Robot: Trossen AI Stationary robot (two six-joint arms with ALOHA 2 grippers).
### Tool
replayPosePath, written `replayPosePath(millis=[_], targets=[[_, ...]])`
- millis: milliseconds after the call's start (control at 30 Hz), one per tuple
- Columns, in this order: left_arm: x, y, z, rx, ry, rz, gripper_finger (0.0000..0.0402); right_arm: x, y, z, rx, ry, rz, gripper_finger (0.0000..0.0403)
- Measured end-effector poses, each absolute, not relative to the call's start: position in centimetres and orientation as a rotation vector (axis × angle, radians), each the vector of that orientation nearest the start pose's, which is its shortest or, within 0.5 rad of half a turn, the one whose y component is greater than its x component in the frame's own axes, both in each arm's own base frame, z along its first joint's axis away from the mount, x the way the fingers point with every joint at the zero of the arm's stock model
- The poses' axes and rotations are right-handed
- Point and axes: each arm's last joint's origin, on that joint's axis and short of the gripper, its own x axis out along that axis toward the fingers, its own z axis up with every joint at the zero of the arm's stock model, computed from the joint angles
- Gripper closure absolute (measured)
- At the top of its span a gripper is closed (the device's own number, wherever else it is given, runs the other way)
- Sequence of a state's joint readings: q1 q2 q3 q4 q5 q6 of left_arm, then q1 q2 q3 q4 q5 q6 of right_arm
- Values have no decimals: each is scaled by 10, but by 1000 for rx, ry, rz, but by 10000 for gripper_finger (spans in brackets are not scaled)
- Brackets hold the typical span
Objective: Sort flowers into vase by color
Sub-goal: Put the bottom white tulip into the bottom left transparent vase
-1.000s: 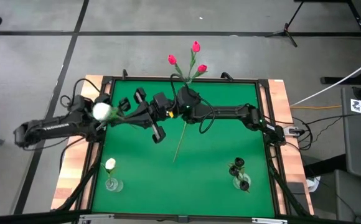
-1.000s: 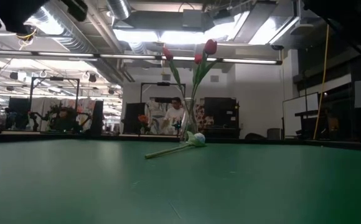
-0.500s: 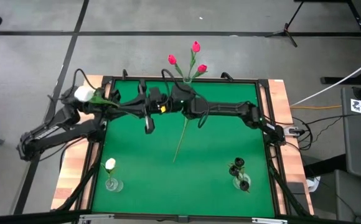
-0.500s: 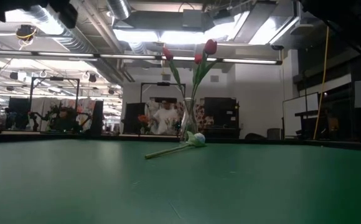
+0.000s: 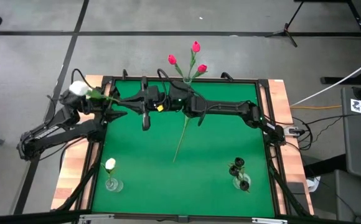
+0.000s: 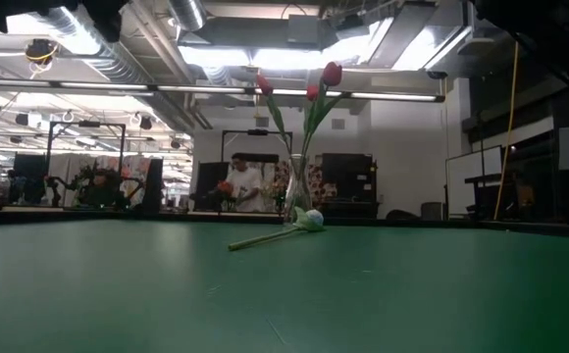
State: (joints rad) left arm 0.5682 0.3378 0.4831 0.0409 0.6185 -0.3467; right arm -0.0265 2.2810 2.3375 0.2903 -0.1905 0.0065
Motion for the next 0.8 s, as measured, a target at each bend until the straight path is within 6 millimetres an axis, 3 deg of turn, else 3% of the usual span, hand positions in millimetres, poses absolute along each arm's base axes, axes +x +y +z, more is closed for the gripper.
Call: replayPosePath(millis=[400, 800], targets=[[91, 39, 321, -229, -304, -117, 174, 530, -9, 389, -35, -311, 145, 395], [93, 40, 325, -283, -339, -134, 174, 530, -10, 386, -35, -373, 115, 395]])
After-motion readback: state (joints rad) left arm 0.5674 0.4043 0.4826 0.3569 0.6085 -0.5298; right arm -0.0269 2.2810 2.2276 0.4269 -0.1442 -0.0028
